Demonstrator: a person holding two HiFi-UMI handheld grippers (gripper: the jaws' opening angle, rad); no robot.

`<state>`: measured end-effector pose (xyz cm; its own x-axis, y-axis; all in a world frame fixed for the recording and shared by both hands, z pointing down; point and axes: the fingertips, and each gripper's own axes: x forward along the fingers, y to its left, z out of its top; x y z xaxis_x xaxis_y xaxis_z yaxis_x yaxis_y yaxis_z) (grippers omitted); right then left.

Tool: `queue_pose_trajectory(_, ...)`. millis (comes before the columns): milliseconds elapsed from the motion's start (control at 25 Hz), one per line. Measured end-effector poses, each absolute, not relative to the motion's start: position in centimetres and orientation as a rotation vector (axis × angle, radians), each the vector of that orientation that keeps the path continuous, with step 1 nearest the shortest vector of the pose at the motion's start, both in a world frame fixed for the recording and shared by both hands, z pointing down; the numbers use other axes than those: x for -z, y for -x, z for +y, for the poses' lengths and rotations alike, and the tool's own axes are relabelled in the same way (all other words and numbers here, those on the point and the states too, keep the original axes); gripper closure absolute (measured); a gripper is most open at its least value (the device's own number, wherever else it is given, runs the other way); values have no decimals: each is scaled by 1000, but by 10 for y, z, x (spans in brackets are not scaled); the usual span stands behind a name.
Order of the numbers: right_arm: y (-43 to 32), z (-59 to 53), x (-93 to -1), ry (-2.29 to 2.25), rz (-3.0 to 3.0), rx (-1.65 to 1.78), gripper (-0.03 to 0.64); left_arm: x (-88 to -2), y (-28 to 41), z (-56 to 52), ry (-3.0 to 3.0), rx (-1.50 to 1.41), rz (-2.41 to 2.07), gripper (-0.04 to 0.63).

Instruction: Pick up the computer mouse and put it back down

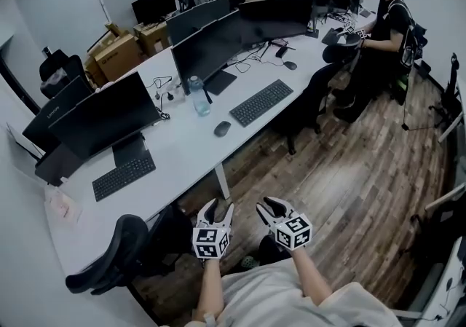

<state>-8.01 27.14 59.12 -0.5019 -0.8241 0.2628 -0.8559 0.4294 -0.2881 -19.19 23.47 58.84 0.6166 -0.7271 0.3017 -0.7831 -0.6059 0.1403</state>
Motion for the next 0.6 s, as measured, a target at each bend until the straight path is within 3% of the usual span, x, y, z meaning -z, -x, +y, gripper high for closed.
queue_pose_trajectory(600,104,210,-609,-1429,-2584,-712,414,-583,199,181,-2519,-254,-1283,390)
